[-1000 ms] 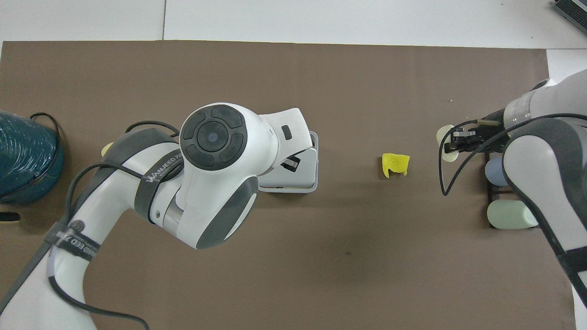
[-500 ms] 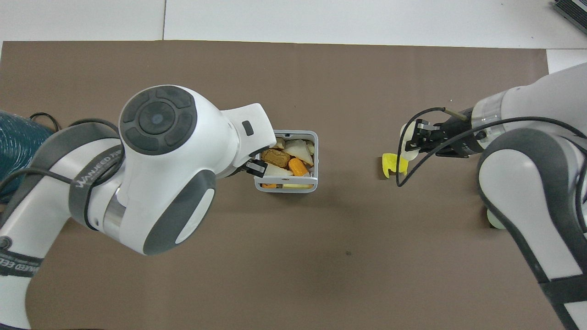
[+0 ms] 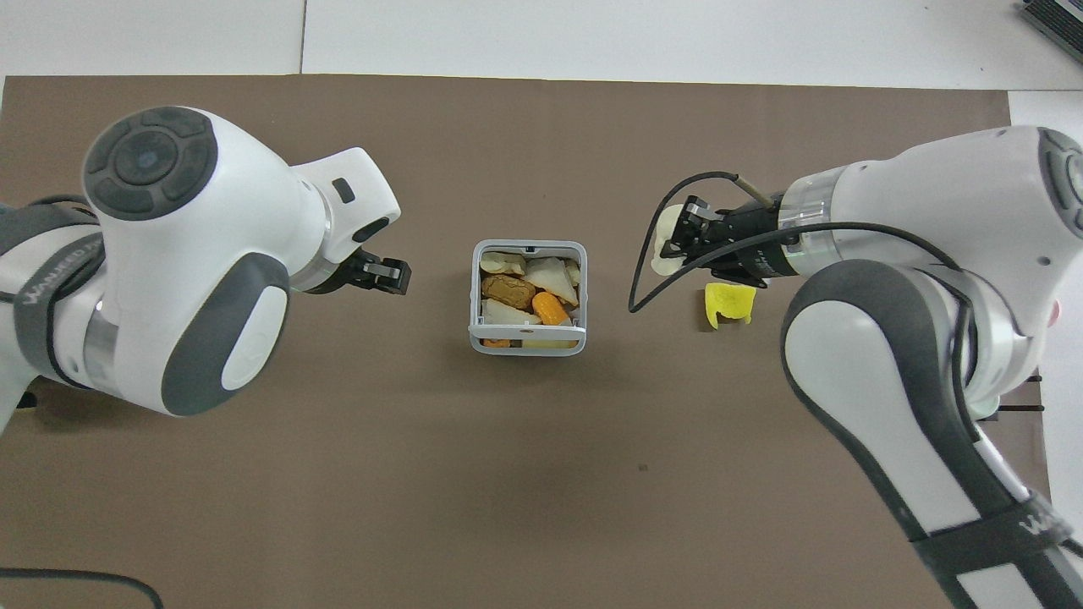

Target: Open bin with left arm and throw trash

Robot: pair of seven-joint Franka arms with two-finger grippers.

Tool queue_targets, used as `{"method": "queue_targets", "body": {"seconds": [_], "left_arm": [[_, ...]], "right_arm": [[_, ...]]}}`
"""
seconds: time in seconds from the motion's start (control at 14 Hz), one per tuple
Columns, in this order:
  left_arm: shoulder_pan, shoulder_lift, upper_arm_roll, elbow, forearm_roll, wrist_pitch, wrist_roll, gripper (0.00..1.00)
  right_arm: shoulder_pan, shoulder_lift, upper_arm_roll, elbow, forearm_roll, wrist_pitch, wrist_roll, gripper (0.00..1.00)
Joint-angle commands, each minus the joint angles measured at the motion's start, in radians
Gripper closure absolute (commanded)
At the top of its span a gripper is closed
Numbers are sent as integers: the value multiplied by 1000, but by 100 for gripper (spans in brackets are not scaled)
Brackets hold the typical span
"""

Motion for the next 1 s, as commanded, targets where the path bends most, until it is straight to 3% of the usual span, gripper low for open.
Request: {"method": "queue_targets", "body": {"seconds": [0.0, 0.14, 0.21, 0.36, 0.43, 0.64, 0.79, 0.93], "left_arm": [[82, -33, -8, -122, -2, 128, 81, 0], [117, -38, -8, -197, -2, 215, 115, 0], [134, -39, -8, -238, -2, 273, 133, 0], [185, -25, -8, -277, -2, 350, 205, 0], [203, -12, -8, -279, -2, 364, 230, 0], [277, 80, -10, -279, -2, 482, 351, 0], [289, 99, -10, -279, -2, 498, 384, 0], [294, 106, -10, -286, -2, 498, 397, 0]], "right_arm": [[24, 39, 2, -11, 32, 35, 20, 100], [48, 53, 2, -22, 32, 35, 22, 99], [50, 51, 2, -31, 32, 35, 22, 82], [50, 51, 2, -34, 32, 36, 22, 22], [50, 51, 1, -33, 32, 36, 22, 0], [50, 51, 1, -28, 29, 36, 19, 0], [41, 38, -7, -26, 0, 32, 5, 0], [10, 15, -13, -26, -154, 30, -16, 0]]}}
